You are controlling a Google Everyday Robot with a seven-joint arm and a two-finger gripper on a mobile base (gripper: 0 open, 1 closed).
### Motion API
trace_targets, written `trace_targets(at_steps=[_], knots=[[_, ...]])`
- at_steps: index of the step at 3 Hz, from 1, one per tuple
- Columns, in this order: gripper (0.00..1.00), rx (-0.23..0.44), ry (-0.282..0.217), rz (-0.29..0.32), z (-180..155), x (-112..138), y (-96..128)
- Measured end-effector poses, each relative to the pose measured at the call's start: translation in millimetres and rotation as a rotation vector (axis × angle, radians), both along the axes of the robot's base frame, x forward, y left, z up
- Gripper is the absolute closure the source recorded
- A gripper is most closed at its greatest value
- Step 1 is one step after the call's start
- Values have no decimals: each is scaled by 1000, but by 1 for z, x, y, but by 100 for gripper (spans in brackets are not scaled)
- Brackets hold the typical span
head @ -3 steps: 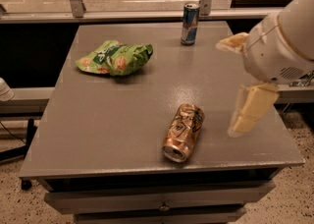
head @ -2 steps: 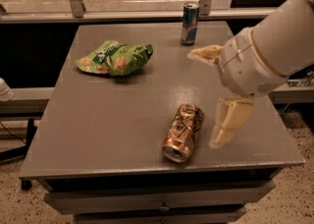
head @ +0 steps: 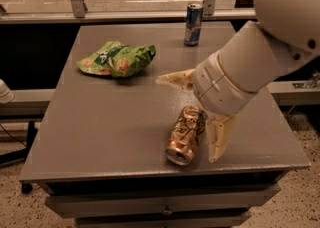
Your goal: Pick orange can
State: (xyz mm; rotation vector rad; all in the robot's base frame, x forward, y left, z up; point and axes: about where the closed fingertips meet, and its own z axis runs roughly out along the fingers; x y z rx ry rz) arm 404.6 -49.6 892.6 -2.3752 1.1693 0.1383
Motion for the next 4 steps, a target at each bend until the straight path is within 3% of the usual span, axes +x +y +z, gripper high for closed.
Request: trace_targets(at_steps=[1,3,4], knots=[[0,-76,-61,113,-18,8,-1],[0,-167,-109,204,-44,17,0],[16,-190,-110,215,-52,20,-3]])
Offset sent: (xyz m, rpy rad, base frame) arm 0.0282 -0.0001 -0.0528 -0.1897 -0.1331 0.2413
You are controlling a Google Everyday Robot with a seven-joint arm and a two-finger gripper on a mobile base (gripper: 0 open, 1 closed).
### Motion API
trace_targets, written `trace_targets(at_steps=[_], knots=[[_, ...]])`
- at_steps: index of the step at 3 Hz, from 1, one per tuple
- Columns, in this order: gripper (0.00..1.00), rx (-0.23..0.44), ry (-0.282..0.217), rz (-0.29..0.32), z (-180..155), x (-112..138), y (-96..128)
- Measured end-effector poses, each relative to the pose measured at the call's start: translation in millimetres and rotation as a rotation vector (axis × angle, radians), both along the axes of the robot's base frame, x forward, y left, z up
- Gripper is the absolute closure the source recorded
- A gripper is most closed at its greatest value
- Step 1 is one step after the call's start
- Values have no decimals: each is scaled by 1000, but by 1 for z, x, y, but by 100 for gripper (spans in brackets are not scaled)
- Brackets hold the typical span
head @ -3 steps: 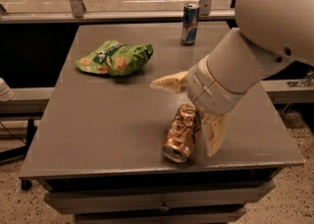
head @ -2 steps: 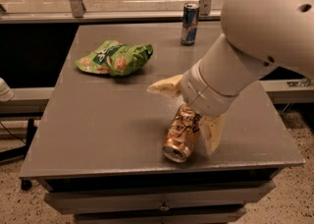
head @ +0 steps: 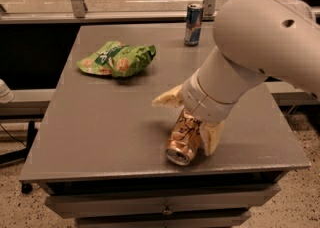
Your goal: Pick orange can
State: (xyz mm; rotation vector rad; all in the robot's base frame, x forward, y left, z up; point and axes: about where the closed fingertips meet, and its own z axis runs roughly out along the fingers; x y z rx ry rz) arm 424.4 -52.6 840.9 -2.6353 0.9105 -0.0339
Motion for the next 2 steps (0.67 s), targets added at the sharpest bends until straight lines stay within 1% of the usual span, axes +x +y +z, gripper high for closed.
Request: trace_targets(at_steps=[1,2], knots=[[40,-8,-6,2,3,3,0],[63,1,-19,-7,14,7,0]])
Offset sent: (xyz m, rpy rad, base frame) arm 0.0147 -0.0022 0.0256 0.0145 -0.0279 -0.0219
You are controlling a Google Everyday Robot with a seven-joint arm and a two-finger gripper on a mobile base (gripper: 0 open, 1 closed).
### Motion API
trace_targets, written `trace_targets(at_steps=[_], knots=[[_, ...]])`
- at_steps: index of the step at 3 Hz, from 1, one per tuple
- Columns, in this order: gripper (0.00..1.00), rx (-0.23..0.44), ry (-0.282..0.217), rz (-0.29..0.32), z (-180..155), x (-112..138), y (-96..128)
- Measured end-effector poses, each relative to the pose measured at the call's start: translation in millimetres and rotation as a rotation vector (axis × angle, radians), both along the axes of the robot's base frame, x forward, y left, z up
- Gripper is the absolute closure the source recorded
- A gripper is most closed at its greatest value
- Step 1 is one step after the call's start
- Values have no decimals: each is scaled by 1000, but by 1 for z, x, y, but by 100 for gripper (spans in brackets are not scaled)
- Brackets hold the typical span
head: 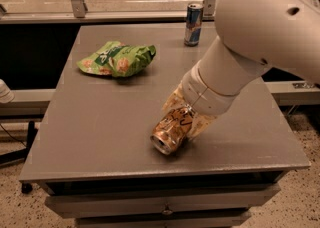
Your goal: Pick orange can
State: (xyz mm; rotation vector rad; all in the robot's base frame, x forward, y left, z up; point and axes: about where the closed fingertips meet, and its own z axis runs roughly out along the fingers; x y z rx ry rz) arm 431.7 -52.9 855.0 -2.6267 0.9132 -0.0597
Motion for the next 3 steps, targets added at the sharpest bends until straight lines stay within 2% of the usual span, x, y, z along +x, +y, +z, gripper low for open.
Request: trace_targets(at_steps=[1,2,3], knots=[[85,49,1,-39,26,5,3],[100,148,74,-138,59,18,7],[100,281,246,-303,91,38,1]])
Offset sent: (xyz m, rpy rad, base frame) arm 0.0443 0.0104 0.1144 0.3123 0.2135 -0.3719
